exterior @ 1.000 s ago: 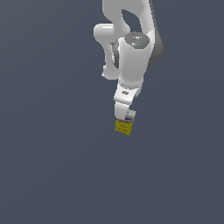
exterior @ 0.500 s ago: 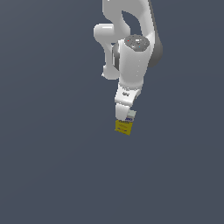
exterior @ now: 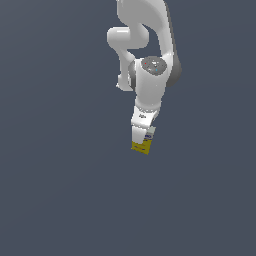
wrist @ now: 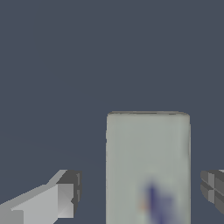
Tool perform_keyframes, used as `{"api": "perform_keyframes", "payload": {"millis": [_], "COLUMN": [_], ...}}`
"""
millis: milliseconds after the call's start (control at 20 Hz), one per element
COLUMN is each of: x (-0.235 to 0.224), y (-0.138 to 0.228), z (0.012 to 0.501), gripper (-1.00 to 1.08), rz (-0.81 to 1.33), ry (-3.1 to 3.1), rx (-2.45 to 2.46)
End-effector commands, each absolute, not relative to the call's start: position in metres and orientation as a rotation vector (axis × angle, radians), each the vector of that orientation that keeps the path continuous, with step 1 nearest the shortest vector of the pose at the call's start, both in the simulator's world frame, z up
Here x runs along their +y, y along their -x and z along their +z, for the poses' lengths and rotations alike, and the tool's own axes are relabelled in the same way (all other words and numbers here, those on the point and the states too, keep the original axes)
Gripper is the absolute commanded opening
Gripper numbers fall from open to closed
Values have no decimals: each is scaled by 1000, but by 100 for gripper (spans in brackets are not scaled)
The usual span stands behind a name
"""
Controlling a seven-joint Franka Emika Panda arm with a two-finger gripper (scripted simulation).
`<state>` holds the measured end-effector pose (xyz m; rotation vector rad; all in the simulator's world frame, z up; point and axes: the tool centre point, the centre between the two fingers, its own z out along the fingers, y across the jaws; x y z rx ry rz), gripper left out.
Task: Pick up the object and move it to a goal position.
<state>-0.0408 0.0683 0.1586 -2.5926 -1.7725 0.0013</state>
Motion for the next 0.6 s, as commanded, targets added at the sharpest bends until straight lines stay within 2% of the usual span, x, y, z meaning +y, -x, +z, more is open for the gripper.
{"api": "perform_keyframes", "payload": {"millis": [0,100,150,550], "x": [68,68,68,68], "y": [40,40,40,40], "z": [153,152,152,152], "gripper": [100,100,-100,-100], "rz": [0,0,0,0], "ry": [2593,2593,2593,2593], "rx": [-1773,-1773,-1773,-1773]}}
